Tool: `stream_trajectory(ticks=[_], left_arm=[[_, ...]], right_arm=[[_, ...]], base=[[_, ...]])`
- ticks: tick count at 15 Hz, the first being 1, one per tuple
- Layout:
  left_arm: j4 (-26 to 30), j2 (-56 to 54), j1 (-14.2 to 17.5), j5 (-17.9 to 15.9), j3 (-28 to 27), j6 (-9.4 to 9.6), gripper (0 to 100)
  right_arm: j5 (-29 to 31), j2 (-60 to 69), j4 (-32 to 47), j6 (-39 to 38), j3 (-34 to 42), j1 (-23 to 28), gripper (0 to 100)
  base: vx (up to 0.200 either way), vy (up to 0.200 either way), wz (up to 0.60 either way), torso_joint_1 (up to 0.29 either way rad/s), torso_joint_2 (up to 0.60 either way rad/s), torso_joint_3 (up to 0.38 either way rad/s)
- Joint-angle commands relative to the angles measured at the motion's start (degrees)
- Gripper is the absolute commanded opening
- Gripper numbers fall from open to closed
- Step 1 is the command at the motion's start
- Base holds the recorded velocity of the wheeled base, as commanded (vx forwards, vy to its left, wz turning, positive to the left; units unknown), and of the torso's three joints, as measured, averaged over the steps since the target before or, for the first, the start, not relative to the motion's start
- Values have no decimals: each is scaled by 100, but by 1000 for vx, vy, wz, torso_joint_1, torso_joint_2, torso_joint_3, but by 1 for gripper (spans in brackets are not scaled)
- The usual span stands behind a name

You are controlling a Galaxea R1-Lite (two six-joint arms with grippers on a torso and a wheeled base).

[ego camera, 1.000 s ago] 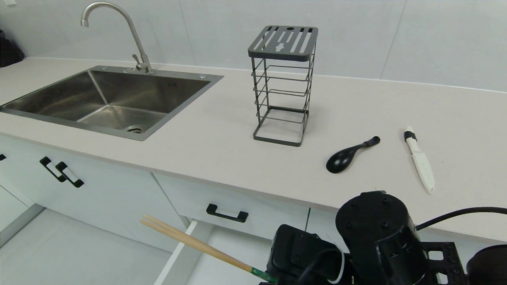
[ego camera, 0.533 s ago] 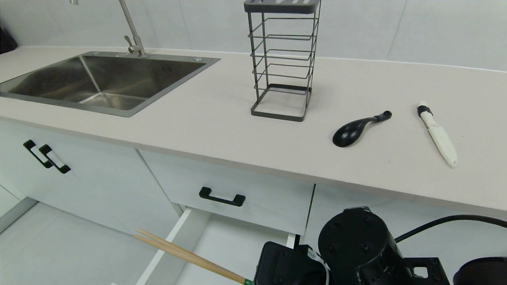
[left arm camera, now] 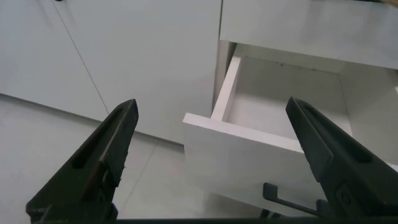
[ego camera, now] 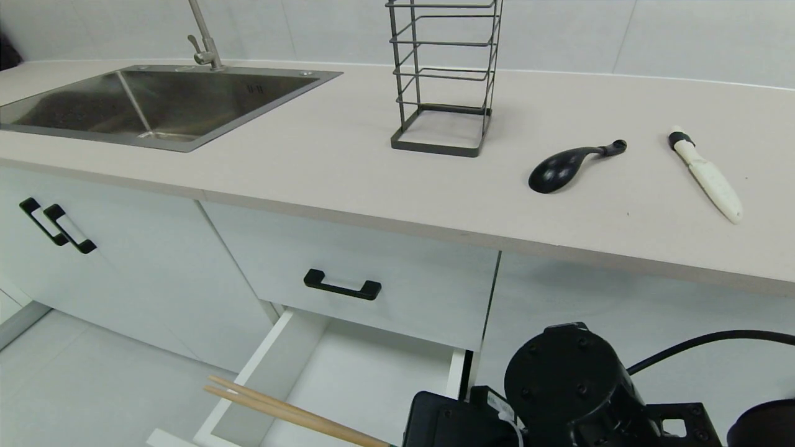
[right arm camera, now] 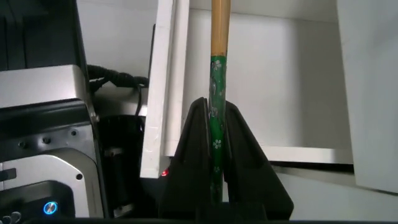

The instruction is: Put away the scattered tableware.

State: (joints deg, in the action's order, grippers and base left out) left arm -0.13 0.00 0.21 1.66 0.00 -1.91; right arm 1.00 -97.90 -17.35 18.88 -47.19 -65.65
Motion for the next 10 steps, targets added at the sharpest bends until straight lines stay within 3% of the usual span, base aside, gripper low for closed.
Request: stream_trajectory(ticks=[1, 5, 10], left_arm=[[-4, 0, 6, 10, 0, -2, 100], [-4, 0, 6, 1, 0, -2, 100], [-4, 0, 6, 1, 0, -2, 100]], right_arm=[[216, 280, 390, -7, -45, -1, 0], [401, -220, 293, 274, -546, -1, 0], [630, -1249, 285, -315, -1293, -185, 0]], base=[[0, 0, 0, -17, 124, 27], [0, 0, 0, -1, 73, 31], [0, 0, 0, 0, 0, 0]])
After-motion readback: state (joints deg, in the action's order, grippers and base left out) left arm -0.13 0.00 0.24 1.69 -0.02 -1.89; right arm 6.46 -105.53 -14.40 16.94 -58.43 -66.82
